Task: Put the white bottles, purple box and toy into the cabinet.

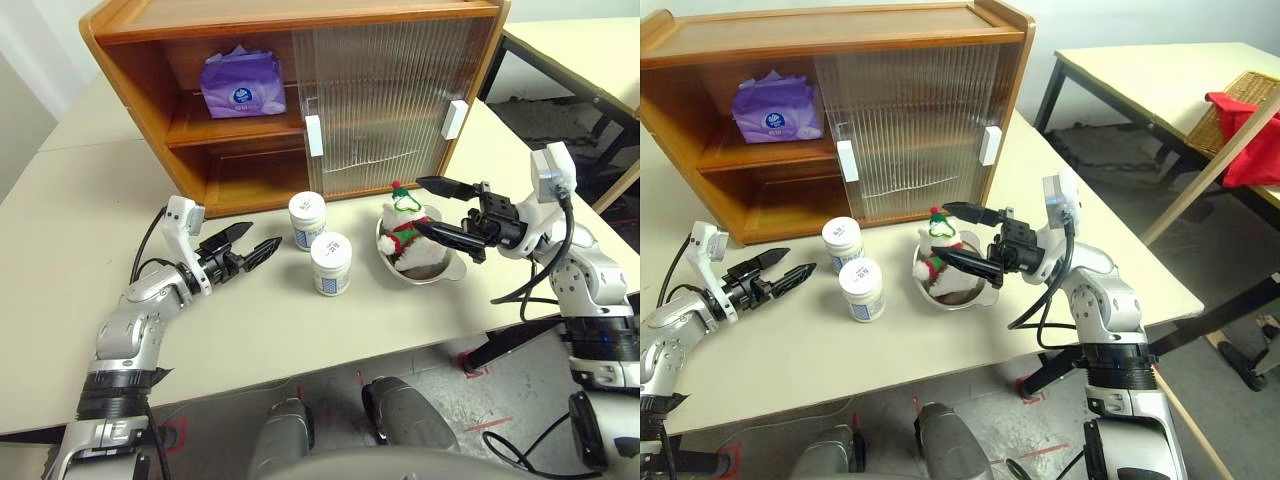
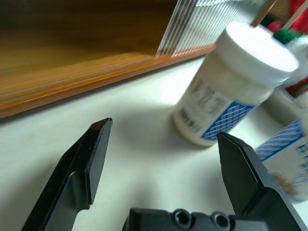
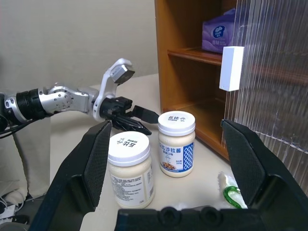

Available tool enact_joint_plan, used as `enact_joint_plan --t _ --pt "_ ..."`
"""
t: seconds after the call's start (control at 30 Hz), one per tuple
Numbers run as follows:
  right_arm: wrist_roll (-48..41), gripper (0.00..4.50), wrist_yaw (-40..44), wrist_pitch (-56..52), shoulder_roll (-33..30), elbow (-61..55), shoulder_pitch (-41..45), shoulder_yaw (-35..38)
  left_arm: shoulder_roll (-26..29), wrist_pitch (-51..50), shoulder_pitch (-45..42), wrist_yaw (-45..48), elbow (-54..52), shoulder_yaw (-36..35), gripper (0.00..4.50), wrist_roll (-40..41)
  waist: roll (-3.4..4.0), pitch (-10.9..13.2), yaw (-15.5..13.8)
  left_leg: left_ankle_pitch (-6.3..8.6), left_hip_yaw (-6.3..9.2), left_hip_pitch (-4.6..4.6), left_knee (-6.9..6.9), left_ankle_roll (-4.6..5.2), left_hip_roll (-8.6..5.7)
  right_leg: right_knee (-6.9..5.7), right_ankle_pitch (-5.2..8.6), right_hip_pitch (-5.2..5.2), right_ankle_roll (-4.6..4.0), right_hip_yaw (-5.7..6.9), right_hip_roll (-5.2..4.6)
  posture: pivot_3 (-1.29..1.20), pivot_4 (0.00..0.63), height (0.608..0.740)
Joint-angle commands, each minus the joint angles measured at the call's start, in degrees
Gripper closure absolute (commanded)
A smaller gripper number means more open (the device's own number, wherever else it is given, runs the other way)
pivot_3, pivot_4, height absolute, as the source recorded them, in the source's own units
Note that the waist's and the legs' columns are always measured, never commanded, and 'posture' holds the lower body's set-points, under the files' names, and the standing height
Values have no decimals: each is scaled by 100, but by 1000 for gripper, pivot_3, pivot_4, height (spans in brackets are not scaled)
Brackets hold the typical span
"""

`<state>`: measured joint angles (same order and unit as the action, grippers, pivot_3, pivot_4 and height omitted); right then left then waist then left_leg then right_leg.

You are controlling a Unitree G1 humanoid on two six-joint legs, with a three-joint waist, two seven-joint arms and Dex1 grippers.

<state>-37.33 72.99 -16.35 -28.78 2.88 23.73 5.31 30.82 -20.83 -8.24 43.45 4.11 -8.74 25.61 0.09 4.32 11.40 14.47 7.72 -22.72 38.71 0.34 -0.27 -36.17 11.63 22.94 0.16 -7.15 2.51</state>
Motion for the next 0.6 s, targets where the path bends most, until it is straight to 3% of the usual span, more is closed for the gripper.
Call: enact_joint_plan --t 0.03,0.6 --pt "-17 0 -35 -79 0 -38 -11 -21 -152 248 -50 -36 435 137 33 -248 1 -1 2 0 -1 -2 -1 0 -1 1 1 2 0 0 0 -249 60 740" --pt "-60 0 -95 -142 -26 -167 -101 39 -605 1786 -486 486 1554 962 33 -1183 12 -10 -18 -3 1 -5 3 8 -13 2 30 -5 49 0 -11 -272 68 740"
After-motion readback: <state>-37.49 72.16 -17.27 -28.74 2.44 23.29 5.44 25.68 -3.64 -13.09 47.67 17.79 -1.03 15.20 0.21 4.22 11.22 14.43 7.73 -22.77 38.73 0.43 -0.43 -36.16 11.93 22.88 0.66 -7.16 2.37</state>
